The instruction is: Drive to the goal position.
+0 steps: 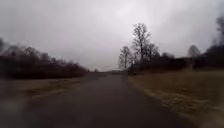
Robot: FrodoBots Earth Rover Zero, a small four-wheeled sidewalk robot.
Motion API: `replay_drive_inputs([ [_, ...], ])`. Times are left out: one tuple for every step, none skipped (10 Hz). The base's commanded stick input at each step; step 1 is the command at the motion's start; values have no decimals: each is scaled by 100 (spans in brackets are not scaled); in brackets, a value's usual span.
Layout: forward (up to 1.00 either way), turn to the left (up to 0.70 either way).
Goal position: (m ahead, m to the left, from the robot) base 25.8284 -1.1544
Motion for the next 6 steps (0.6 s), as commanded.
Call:
replay_drive_inputs([
  [70,1],
  [70,8],
  [70,8],
  [70,4],
  [70,0],
  [70,0],
])
